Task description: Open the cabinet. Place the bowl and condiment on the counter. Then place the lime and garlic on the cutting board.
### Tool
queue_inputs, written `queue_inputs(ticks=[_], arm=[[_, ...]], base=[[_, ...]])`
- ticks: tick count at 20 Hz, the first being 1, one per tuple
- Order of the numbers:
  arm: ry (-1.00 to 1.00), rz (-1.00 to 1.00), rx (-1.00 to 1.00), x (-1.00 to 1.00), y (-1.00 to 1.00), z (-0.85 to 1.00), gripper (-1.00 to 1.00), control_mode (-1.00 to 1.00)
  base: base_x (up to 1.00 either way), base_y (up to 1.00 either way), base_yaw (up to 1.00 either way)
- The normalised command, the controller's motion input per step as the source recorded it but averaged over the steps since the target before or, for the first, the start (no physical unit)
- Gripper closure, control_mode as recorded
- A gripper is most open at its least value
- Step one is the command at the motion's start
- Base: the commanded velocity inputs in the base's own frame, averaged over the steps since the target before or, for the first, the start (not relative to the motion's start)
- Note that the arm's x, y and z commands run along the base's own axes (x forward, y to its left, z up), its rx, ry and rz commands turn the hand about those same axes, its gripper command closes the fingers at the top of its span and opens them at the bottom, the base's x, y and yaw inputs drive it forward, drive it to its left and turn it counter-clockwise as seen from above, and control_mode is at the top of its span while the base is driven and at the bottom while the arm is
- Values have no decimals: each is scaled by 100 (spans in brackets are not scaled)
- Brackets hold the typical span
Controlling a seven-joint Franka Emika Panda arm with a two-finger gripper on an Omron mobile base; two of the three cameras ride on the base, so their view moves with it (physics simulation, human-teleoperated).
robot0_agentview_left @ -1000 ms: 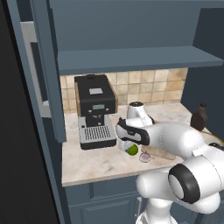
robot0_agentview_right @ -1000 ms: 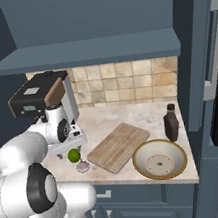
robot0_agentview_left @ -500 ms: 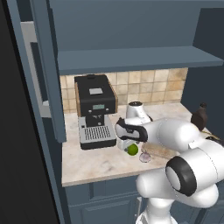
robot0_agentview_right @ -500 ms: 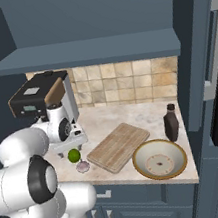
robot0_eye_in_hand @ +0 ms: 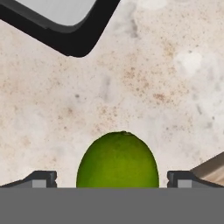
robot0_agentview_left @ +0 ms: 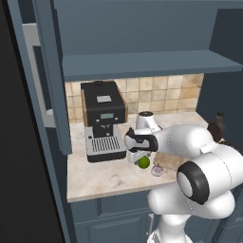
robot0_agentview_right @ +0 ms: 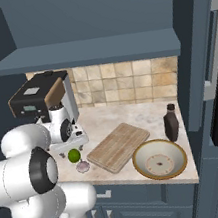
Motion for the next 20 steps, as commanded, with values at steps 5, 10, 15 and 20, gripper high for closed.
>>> queue_inputs(ticks=[5, 10, 15, 20], arm=[[0, 0, 0, 0, 0, -9, -100, -100], [0, 0, -1, 0, 0, -6, -100, -100], [1, 0, -1, 0, 0, -5, -100, -100], [2, 0, -1, 0, 0, -5, -100, -100]], base=[[0, 0, 0], [0, 0, 0], [0, 0, 0], [0, 0, 0]])
